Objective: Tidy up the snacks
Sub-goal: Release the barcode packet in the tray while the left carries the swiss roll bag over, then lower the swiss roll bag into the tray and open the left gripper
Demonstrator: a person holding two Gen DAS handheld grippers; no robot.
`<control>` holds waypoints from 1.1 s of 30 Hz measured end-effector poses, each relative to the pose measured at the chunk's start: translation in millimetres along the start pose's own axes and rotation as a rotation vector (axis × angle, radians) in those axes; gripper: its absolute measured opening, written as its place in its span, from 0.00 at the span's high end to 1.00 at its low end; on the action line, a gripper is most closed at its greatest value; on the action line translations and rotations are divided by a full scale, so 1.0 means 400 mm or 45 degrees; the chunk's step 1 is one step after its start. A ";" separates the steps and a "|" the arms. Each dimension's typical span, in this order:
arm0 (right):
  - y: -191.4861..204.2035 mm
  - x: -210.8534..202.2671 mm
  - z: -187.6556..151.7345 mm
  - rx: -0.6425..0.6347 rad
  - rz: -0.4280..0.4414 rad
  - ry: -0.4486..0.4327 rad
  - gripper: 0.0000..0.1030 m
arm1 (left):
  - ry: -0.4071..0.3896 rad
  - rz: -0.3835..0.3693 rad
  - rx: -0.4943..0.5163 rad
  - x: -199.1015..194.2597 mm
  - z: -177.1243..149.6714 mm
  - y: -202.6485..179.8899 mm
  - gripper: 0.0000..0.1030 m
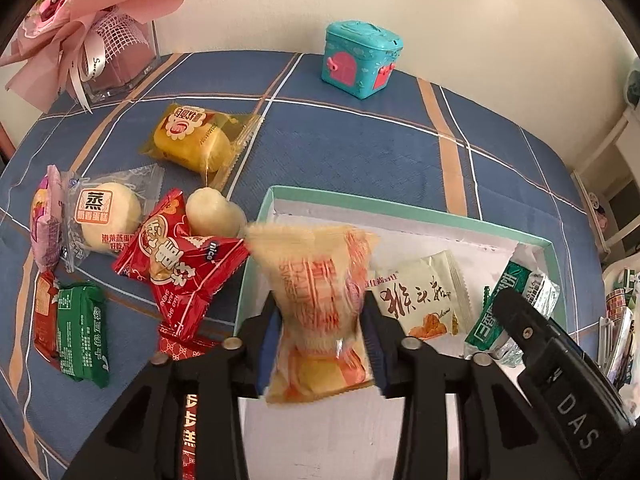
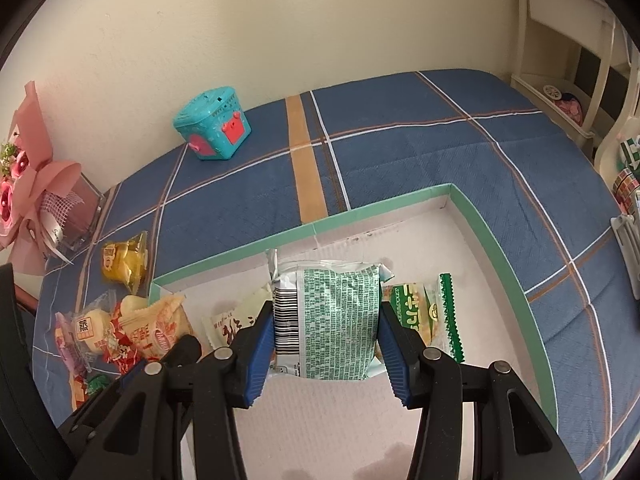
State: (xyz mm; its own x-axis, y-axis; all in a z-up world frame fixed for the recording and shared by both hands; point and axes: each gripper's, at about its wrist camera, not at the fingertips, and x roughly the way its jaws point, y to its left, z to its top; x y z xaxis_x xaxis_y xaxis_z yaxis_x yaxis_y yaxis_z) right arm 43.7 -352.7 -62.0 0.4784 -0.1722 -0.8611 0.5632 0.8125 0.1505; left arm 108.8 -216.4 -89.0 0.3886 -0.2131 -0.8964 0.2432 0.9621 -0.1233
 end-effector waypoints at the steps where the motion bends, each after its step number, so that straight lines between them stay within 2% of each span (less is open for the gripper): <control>1: -0.001 0.000 -0.001 0.004 -0.001 -0.001 0.49 | -0.003 0.002 0.002 -0.002 0.001 0.000 0.54; 11: 0.008 -0.024 0.001 -0.013 0.004 -0.004 0.48 | -0.013 -0.005 -0.014 -0.040 0.020 0.025 0.42; 15: 0.012 -0.040 -0.005 -0.026 -0.004 -0.004 0.40 | -0.007 0.019 -0.031 -0.055 0.024 0.045 0.38; 19: 0.013 -0.045 -0.023 -0.035 -0.038 0.032 0.39 | -0.013 0.060 -0.055 -0.069 0.019 0.075 0.38; 20: 0.014 -0.047 -0.028 -0.035 -0.039 0.040 0.38 | -0.011 0.073 -0.057 -0.072 0.015 0.081 0.36; 23: 0.019 -0.053 -0.047 -0.046 -0.054 0.062 0.31 | -0.009 0.104 -0.071 -0.076 0.002 0.097 0.21; 26: 0.029 -0.061 -0.069 -0.076 -0.073 0.074 0.26 | 0.002 0.132 -0.075 -0.079 -0.014 0.110 0.20; 33: 0.041 -0.065 -0.115 -0.110 -0.077 0.108 0.16 | 0.002 0.201 -0.066 -0.095 -0.048 0.139 0.11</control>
State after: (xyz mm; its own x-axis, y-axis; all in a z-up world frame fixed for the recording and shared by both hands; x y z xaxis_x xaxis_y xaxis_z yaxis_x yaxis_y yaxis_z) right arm 9.5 -309.4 -59.3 0.3843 -0.1774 -0.9060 0.5275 0.8476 0.0578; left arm 90.3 -151.6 -69.9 0.4169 -0.0586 -0.9071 0.1329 0.9911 -0.0030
